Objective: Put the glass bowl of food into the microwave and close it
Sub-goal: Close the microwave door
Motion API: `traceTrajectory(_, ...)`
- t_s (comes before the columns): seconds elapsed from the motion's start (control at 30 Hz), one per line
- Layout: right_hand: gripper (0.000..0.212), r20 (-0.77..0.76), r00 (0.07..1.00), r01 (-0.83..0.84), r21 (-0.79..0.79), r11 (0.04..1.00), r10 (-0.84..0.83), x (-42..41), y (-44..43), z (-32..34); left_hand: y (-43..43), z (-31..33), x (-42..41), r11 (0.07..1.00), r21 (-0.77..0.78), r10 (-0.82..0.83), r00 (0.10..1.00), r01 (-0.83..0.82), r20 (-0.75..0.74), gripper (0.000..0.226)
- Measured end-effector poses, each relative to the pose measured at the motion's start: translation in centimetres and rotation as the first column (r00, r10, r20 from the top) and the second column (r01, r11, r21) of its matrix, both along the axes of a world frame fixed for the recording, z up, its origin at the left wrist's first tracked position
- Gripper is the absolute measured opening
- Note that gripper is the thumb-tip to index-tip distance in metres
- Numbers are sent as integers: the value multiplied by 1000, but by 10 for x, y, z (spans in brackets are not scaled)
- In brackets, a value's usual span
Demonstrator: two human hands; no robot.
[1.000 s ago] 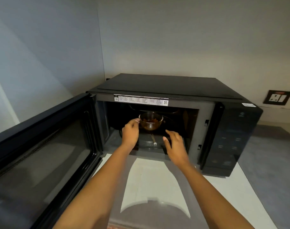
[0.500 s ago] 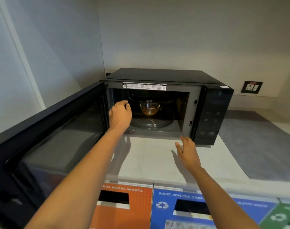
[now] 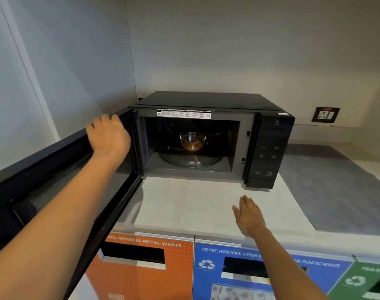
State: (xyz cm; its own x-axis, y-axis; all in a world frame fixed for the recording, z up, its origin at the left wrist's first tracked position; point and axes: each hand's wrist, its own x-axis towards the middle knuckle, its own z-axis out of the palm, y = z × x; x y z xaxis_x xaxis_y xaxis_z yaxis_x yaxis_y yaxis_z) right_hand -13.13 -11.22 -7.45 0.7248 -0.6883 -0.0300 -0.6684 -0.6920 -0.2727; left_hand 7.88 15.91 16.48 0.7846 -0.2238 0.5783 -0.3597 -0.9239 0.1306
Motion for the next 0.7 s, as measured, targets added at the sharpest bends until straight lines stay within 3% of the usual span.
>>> traceTrajectory(0.23, 62, 32, 999, -7, -18, 1000, 8, -1, -2, -2, 1, 9, -9, 988, 111, 123, 980, -106, -159, 30)
traceTrajectory(0.33, 61, 56, 998, -12, -15, 1000, 13, -2, -2, -2, 4, 28, -12, 992, 107, 84, 967, -60, -242, 22)
traceTrajectory(0.57, 62, 54, 998, -14, -15, 1000, 15, -2, -1, -3, 6, 73, -24, 975, 216, 65, 869, 49, -490, 38)
traceTrajectory(0.7, 61, 58, 998, -10, -14, 1000, 11, -2, -1, -3, -7, 84, -42, 972, 190, -9, 827, 139, -562, 40)
